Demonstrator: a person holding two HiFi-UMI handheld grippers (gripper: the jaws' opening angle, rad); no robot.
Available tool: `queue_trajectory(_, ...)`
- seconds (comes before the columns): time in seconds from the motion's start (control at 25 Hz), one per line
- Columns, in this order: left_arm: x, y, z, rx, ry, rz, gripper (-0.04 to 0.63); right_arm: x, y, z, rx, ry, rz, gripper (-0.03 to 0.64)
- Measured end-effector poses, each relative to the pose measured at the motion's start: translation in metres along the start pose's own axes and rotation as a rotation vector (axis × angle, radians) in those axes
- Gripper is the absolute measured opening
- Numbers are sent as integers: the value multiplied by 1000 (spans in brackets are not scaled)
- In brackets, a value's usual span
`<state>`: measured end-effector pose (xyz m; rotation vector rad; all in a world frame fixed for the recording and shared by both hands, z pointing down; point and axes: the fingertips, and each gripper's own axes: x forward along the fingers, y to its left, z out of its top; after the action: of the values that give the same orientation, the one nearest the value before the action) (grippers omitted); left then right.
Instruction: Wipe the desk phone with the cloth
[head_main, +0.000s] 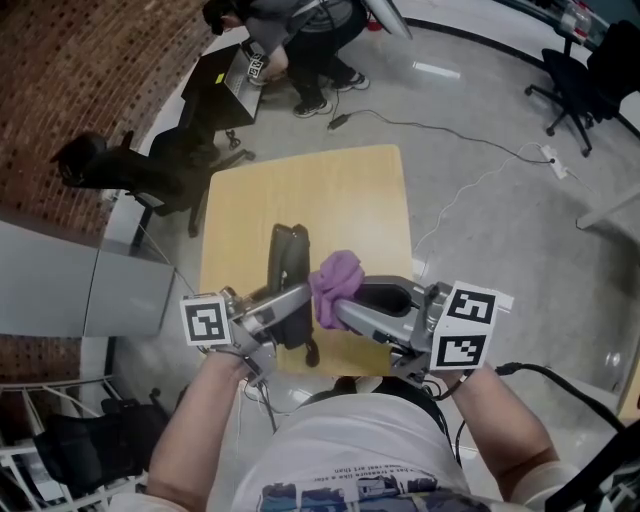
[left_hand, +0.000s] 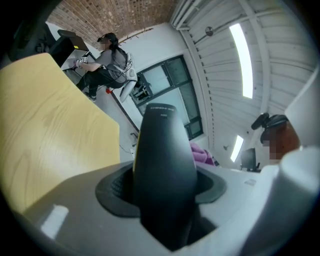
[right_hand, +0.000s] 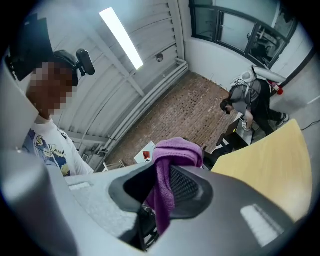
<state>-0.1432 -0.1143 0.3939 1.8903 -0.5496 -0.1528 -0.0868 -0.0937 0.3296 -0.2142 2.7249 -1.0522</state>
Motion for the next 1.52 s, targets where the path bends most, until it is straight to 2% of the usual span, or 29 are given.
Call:
queue_trajectory(0.36,0,2,6,-9,-35,10,287,11,28,-52,84,83,79,92)
queue_trajectory(0.68,1,-3,11,1,-42,3,287,7,48,-83,57,214,182,92)
queue_trajectory(0.8,-2,-8,12,5,-37,-6,287,2,44,-92,40,257,164,92)
queue_trajectory(1.12,0,-18,2,16,-6,-32,287,-14,-15,-24,13,83,15,92)
queue_trajectory(1.24,2,-18,-4,53,23,-9,287,-14,-37,2,17,11,-17,92)
queue_trajectory(1.4,7,-22,-11,61,44,-9,287,-8,-45,29,36,-72,-10,92)
queue_trajectory(1.52,9,-25,-14,49,34,-22,288,-2,-38,23,57,-71,15,92)
